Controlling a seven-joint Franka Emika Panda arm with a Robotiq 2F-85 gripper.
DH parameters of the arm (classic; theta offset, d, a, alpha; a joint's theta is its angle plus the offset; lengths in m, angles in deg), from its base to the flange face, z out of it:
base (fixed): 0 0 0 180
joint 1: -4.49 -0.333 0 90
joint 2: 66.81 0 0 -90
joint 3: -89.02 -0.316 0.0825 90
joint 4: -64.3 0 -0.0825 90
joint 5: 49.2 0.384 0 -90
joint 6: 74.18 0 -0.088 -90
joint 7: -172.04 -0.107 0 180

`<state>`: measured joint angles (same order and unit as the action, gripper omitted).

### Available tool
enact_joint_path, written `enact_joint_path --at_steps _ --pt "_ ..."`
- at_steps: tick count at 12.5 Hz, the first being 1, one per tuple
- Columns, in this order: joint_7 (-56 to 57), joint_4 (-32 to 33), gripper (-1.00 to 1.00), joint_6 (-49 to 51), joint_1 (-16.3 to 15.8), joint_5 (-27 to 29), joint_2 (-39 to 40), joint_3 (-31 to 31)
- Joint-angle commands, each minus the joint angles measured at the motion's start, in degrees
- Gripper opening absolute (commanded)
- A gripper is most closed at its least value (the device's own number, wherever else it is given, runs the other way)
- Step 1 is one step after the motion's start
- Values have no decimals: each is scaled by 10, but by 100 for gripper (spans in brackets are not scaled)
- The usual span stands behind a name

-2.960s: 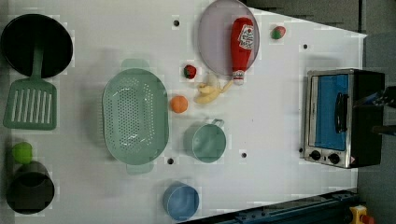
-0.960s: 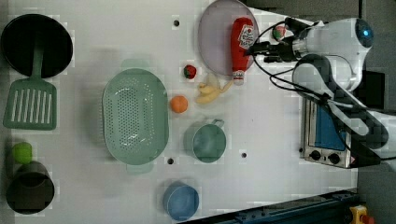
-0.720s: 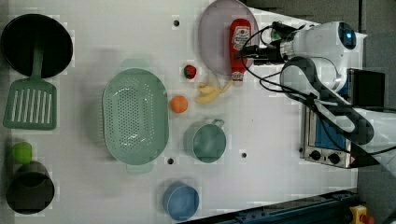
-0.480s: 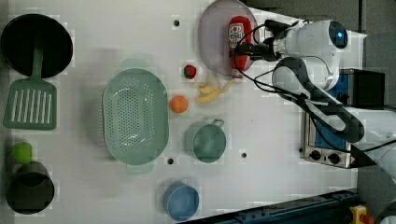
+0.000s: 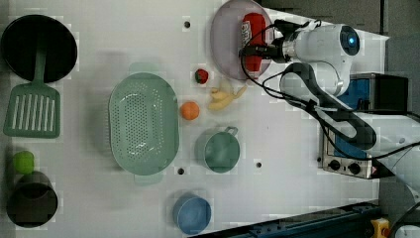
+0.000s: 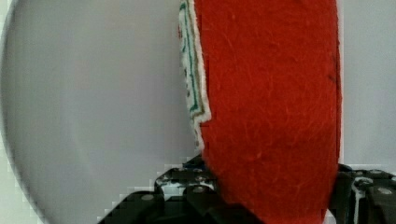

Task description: Pick ketchup from plate and place it on table.

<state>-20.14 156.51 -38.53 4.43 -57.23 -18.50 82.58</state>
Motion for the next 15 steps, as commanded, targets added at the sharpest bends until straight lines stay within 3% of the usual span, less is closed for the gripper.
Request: enact_joint_path --at_steps 1,4,10,15 --pt "13 -13 20 -7 6 -1 -25 -3" --pt "-11 -7 20 26 9 -1 -92 -3" --pt "-66 1 20 309 22 0 -248 1" --pt "-211 109 20 353 43 9 -361 10"
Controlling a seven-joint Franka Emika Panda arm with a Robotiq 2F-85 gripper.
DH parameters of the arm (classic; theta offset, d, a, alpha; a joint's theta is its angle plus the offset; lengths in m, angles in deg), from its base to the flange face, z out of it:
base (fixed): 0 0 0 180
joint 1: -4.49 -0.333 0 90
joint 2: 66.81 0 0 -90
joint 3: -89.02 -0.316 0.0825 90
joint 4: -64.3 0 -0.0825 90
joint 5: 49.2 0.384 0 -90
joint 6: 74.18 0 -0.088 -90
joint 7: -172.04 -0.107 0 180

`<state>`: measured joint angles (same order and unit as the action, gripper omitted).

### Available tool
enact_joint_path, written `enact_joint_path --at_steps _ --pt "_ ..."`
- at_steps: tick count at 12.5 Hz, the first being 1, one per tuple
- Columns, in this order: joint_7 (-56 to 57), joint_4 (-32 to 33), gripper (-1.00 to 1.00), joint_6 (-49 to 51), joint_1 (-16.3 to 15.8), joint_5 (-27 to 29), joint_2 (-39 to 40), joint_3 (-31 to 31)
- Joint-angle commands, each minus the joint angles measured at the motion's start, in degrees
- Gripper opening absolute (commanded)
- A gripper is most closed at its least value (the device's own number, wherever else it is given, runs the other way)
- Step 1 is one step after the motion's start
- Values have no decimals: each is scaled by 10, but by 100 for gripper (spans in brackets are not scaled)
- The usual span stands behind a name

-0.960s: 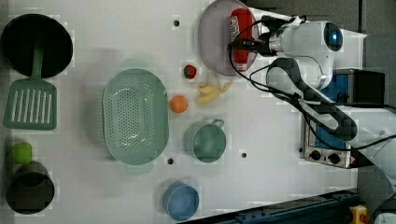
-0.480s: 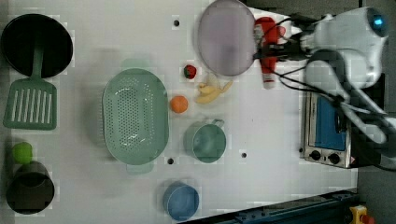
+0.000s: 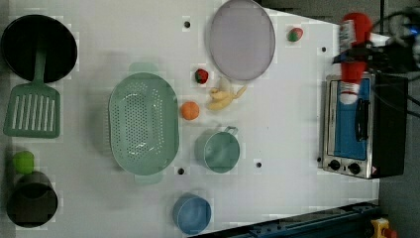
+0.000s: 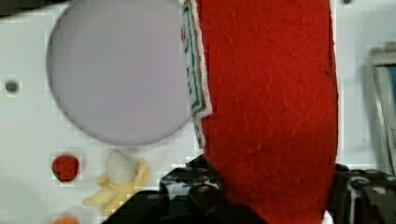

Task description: Pick ketchup from plate and place it on table.

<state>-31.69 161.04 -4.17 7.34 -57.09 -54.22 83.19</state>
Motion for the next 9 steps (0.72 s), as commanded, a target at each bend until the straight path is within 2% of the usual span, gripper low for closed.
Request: enact_joint_path --at_steps 1,5,9 --pt "-103 97 20 3 17 8 -26 5" --pt "-104 237 20 -113 27 30 -89 17" --pt "-104 340 20 -230 32 63 -76 29"
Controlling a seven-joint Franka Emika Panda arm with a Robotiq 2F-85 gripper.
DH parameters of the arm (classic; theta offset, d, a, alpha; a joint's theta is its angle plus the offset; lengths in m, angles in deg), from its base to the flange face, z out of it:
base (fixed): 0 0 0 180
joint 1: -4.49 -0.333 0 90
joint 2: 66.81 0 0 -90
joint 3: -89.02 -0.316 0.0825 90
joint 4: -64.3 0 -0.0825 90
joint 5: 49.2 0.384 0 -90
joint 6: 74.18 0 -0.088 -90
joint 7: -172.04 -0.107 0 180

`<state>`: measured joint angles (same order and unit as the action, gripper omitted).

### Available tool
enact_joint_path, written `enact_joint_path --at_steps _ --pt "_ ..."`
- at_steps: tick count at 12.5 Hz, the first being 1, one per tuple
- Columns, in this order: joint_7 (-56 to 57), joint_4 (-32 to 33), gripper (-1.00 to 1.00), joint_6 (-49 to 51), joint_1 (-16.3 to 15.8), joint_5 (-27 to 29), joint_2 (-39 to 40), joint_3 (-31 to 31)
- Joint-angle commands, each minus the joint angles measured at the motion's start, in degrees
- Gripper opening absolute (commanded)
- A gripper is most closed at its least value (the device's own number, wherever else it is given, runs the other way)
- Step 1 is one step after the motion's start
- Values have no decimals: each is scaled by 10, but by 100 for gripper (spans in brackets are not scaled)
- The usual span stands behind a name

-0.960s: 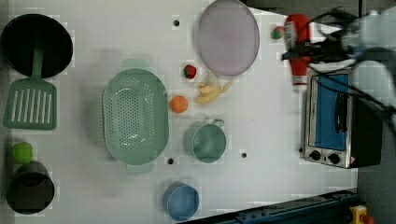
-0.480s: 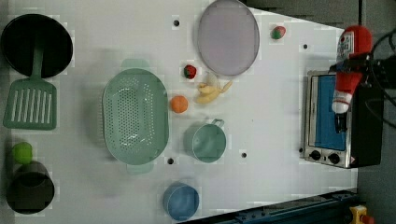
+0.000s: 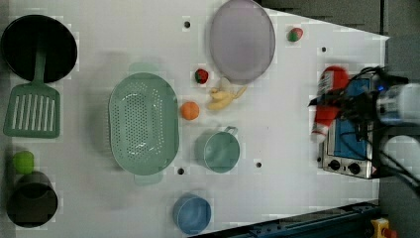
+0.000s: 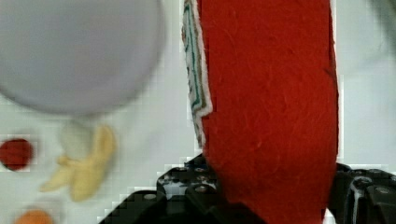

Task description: Pick ketchup from plate and place it on table.

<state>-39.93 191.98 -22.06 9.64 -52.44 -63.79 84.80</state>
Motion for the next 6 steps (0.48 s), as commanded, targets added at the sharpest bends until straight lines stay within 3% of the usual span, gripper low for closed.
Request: enact_joint_path --at_steps 1,4,6 --pt "-22 51 20 -90 9 21 30 14" --pt "-22 94 20 -178 9 21 65 16" --pt "-22 110 48 -204 8 21 85 16"
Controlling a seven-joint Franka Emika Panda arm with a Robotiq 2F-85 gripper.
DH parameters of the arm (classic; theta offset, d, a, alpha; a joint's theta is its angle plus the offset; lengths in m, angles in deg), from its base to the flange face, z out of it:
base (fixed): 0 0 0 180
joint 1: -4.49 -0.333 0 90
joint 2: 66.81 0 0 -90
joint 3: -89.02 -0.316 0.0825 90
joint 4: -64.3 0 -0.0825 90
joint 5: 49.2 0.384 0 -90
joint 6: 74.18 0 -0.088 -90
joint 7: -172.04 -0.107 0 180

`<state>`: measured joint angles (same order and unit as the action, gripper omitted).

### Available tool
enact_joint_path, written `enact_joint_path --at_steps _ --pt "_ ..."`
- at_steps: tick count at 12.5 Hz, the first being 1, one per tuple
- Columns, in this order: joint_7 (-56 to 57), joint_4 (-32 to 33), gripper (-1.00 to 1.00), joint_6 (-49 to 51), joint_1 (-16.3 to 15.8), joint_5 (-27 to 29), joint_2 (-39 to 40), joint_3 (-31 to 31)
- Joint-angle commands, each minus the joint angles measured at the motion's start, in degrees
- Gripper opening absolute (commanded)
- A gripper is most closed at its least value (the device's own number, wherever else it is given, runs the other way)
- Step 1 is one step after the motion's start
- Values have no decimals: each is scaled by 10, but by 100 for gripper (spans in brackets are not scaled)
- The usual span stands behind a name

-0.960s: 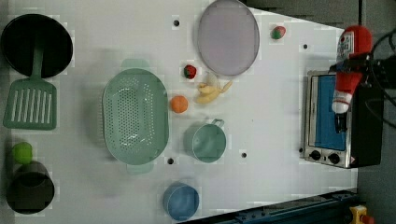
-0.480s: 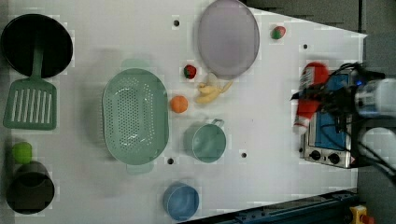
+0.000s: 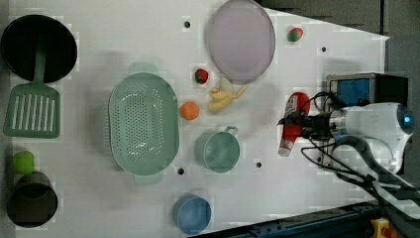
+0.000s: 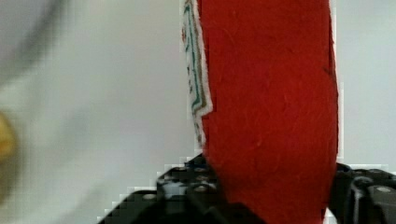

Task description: Pick ketchup from plate and place it on table.

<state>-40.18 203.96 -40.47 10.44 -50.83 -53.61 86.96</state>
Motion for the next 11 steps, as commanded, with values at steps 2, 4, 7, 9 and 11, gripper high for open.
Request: enact_joint_path --at_steps 2,4,7,9,11 --pt "-19 -4 93 -37 0 5 -13 -5" --pt "-19 -8 100 -36 0 5 -28 -5" --pt "-22 -38 100 -8 0 5 -82 -5" --pt "-23 -78 100 77 0 5 -119 -5" --pt "-53 -137 100 171 0 11 -147 -5"
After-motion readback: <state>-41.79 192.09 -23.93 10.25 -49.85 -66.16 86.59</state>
